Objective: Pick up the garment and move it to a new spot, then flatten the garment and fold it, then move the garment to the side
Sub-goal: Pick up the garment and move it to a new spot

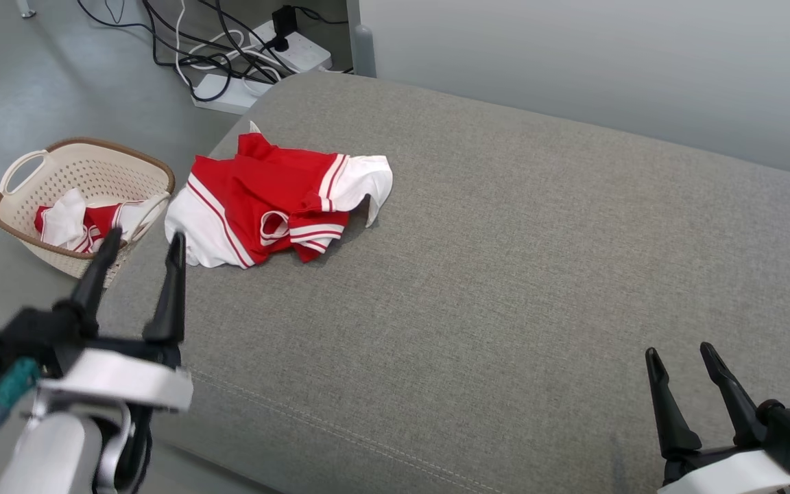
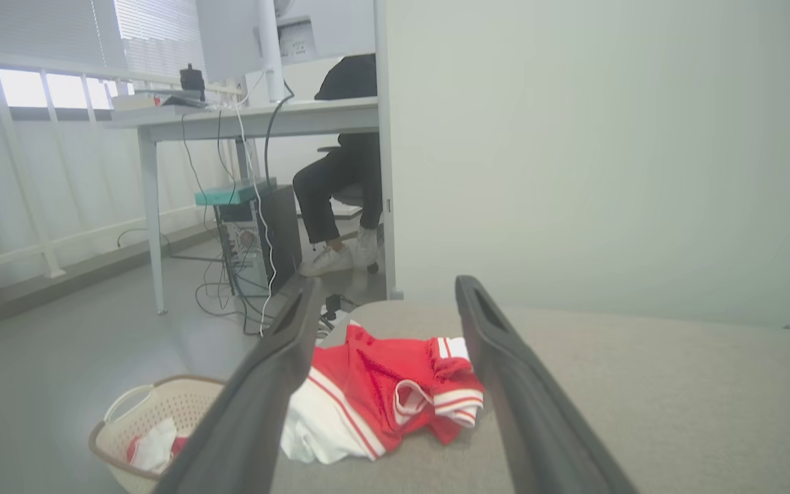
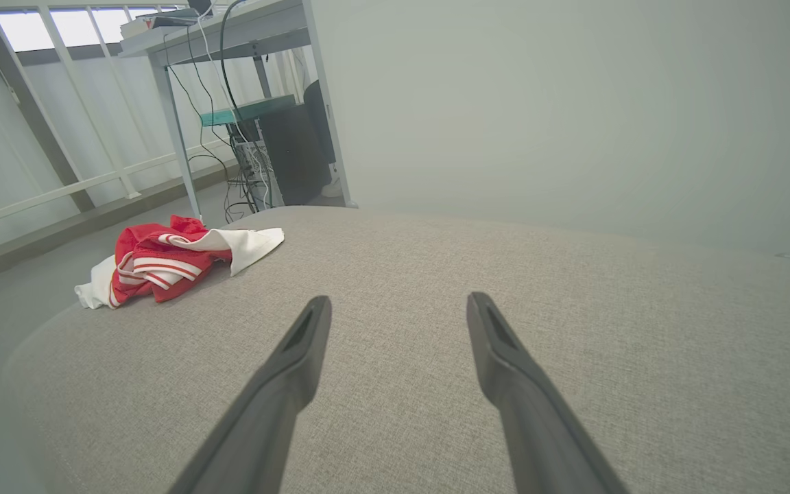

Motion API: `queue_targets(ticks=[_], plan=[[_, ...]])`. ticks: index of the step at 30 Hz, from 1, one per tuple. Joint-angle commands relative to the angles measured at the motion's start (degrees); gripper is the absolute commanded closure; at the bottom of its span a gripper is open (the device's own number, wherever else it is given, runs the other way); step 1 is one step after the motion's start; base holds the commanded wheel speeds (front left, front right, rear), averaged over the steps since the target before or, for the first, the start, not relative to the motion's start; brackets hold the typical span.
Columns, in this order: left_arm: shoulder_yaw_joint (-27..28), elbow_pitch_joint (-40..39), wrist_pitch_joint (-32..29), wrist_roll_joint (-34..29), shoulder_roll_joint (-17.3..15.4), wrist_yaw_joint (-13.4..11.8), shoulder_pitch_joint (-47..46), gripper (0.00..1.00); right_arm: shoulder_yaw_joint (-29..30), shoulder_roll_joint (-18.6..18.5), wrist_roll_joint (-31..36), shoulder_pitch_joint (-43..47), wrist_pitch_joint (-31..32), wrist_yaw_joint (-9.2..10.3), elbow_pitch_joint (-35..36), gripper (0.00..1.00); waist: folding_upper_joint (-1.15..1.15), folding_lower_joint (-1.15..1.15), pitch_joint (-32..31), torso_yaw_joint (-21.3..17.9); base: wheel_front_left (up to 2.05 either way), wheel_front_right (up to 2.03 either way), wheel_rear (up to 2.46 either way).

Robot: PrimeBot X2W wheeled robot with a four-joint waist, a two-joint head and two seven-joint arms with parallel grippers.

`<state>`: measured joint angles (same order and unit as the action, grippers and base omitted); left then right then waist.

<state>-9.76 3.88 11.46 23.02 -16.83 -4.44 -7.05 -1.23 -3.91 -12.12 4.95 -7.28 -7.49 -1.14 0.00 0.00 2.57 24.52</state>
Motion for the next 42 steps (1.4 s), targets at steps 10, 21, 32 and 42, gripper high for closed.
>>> queue_targets(ticks=[10,21,32,42], plan=[[0.68,8.15,-18.18,5.45,-5.89,7.54,-30.03,0.00,-1.69,-1.53,0.76,-5.00,-0.01,0.00,1.78,0.00,0.00,0.00,4.42,-6.34,0.00,0.00,0.00],[1.58,38.28,-27.54,10.84,-5.77,8.59,-40.84,0.00,-3.50,-1.31,0.59,-8.44,-0.80,0.00,0.07,0.00,0.00,0.00,11.31,-15.19,0.00,0.00,0.00],[4.30,54.26,-30.15,14.18,-10.09,9.38,-43.18,0.00,-4.89,-2.22,-0.09,-12.92,-2.36,0.00,-1.17,0.00,0.00,0.00,18.06,-22.81,0.00,0.00,0.00],[3.82,58.88,-32.15,15.30,-10.76,10.47,-44.78,1.00,-4.70,-2.13,-0.58,-14.42,-3.14,0.00,-2.02,0.00,0.00,0.00,19.70,-24.05,0.00,0.00,0.00]])
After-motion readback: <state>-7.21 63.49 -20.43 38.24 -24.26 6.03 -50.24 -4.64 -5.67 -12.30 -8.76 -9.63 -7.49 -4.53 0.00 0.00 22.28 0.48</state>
